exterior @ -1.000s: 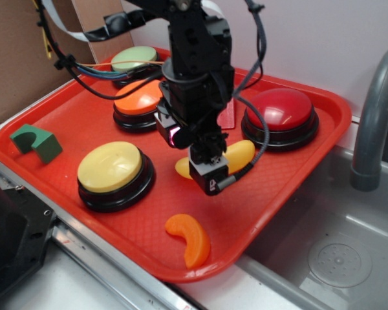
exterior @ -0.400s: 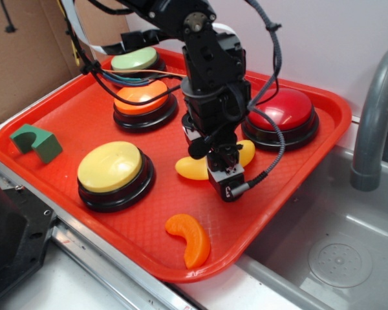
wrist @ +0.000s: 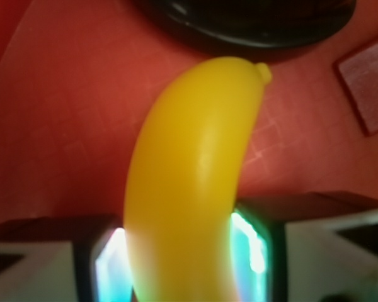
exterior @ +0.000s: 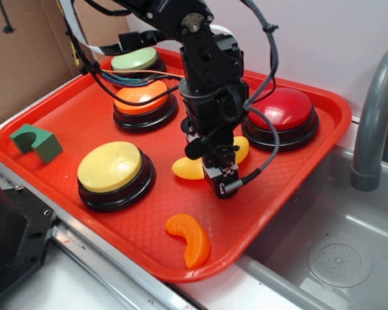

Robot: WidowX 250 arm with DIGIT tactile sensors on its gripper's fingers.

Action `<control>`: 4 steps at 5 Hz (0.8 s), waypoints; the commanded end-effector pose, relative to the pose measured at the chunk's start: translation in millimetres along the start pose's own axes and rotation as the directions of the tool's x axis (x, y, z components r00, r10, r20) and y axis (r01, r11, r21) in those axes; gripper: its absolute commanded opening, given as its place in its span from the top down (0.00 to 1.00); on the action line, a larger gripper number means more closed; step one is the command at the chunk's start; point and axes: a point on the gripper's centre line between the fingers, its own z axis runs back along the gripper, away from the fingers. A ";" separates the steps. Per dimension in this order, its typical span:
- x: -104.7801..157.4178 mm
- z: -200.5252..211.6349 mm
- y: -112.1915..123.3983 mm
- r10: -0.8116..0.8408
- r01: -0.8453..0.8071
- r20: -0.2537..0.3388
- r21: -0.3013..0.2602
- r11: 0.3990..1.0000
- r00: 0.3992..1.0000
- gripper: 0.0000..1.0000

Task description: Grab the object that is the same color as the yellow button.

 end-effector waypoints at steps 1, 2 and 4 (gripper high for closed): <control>-17.6 102.1 23.2 0.067 -0.070 0.065 0.039 0.997 0.996 1.00; -48.9 154.3 37.0 0.090 -0.090 0.004 0.103 0.991 0.996 1.00; -97.0 222.4 50.9 0.154 -0.150 -0.044 0.089 0.985 0.987 1.00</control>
